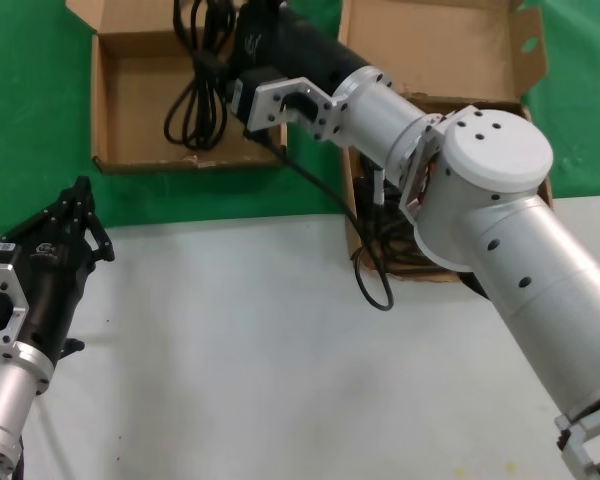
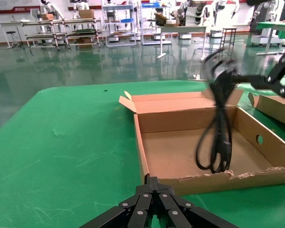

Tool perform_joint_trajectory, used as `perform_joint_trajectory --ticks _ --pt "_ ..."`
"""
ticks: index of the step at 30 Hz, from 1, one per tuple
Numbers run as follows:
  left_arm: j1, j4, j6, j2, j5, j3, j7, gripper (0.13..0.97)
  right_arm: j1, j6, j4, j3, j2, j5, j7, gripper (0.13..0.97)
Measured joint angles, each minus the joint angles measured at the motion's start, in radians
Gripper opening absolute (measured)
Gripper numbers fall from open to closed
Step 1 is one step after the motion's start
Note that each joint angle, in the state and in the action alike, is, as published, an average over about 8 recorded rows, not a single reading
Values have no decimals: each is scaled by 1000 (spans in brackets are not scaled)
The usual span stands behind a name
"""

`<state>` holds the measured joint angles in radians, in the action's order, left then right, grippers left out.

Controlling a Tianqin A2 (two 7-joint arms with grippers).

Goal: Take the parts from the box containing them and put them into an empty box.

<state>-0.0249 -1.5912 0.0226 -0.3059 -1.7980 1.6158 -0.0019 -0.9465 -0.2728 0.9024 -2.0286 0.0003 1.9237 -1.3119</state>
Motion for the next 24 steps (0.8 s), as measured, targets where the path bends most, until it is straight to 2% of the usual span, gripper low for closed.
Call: perform_joint_trajectory --ticks 5,12,18,24 --pt "0 0 0 0 0 0 0 145 -4 2 18 19 0 20 -17 966" --pt "0 0 0 0 0 0 0 145 4 1 71 54 4 -35 35 966" --pt "0 0 0 0 0 0 0 145 37 13 161 64 35 -115 139 966" --pt "0 0 0 0 0 0 0 145 101 55 319 50 104 -216 303 966"
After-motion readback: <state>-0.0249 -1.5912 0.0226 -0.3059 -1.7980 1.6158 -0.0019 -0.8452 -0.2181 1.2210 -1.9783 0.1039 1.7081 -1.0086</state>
